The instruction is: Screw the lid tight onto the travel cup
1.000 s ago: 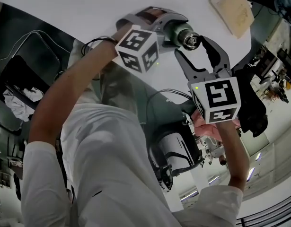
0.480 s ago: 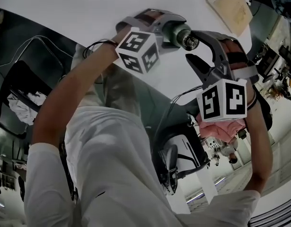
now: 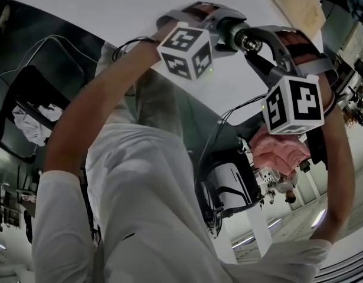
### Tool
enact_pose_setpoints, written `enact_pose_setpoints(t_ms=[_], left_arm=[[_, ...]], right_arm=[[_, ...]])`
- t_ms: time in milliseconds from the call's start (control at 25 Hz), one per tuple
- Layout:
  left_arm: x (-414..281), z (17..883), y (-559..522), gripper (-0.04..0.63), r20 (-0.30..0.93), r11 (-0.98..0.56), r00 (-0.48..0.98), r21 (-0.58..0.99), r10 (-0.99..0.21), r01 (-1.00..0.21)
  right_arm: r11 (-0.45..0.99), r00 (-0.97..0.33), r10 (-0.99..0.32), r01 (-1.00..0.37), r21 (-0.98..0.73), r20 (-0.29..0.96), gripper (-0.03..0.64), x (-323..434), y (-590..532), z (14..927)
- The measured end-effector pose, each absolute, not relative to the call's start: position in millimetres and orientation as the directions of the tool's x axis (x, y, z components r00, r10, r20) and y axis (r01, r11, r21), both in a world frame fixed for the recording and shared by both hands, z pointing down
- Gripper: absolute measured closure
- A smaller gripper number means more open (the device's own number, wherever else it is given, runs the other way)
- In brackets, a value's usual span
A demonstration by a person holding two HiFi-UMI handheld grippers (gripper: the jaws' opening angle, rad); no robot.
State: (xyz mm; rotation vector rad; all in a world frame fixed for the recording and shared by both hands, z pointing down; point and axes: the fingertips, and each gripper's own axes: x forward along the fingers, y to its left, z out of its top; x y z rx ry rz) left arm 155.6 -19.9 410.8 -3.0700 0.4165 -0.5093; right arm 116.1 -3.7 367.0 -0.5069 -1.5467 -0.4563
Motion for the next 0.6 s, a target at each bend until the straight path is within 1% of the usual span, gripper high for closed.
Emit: enact_pose_setpoints(t_ms=[120,200,320,480,600], left_arm=[[153,409,-15,0.236,0.318,-0.963,0.910,-0.038,-0.265,-0.267],[155,409,-12,0.236,0.320,-0.963,0.911,-0.031,-0.262,-0.266],[155,409,-15,0.236,0.320,-0.963,0.909,-0.039,-0.266,-0.268],[155,409,-14,0.236,0.322,-0.962,0.908,-0.038,-0.268,-0.270],[154,409,-15,0.236,0.322,-0.961,0.907,-0.040,-0.271,-0.273]], right_arm=[[0.884,-0.059,0.055,0.468,-0.021,0.997,0.387,112,2,366],[0.931,-0.085,0.069,0.363,-0.034,0.994,0.388,113,2,365],[0.976,-0.106,0.049,0.216,-0.025,0.993,0.388,112,-5,364],[1.000,-0.127,0.012,0.011,-0.011,0.992,0.388,110,-8,365],[0.987,-0.142,-0.026,-0.164,0.003,0.989,0.388,111,-13,365]])
